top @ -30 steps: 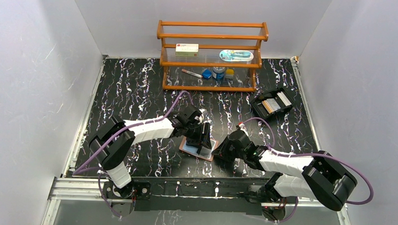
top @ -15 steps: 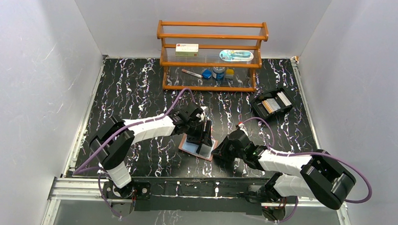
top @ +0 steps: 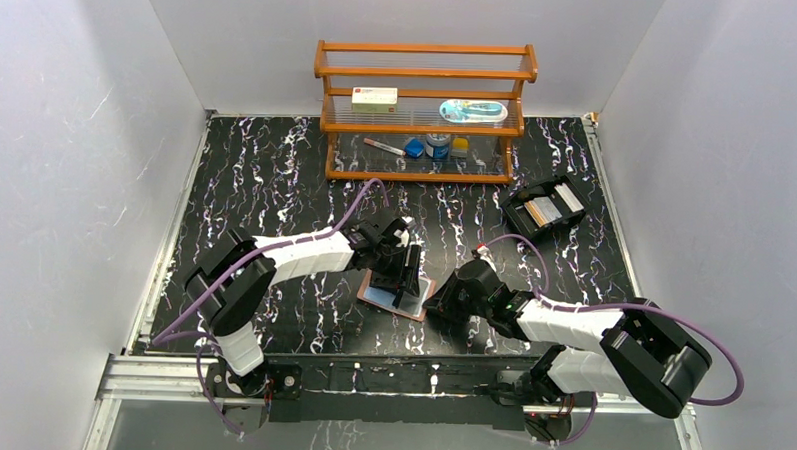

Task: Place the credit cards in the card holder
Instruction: Adjust the credit card in the card holder, then pick up the credit card from the storage box.

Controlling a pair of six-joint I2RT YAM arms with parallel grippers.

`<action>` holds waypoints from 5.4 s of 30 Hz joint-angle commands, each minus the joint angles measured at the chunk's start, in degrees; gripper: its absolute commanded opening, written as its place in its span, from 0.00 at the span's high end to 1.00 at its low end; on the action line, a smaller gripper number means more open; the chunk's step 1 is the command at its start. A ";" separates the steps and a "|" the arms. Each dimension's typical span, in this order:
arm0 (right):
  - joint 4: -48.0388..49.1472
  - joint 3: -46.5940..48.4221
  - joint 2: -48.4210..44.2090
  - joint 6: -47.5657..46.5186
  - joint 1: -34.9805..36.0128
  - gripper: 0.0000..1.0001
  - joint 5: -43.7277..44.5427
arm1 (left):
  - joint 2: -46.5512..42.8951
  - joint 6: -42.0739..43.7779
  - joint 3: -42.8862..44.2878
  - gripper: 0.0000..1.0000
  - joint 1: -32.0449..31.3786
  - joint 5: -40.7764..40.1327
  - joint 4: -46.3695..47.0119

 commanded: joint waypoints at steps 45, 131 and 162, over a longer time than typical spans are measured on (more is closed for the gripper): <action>-24.35 37.26 -0.68 -74.05 -27.63 0.49 23.49 | -22.75 8.09 2.40 0.38 11.73 -0.39 -15.67; -4.85 41.68 27.83 -106.42 -47.08 0.79 29.60 | -8.78 -1.70 -12.21 0.82 10.83 1.09 -0.85; -36.69 54.72 14.10 -80.07 -46.51 1.00 7.52 | -13.02 -6.03 -15.27 0.97 10.83 3.38 3.05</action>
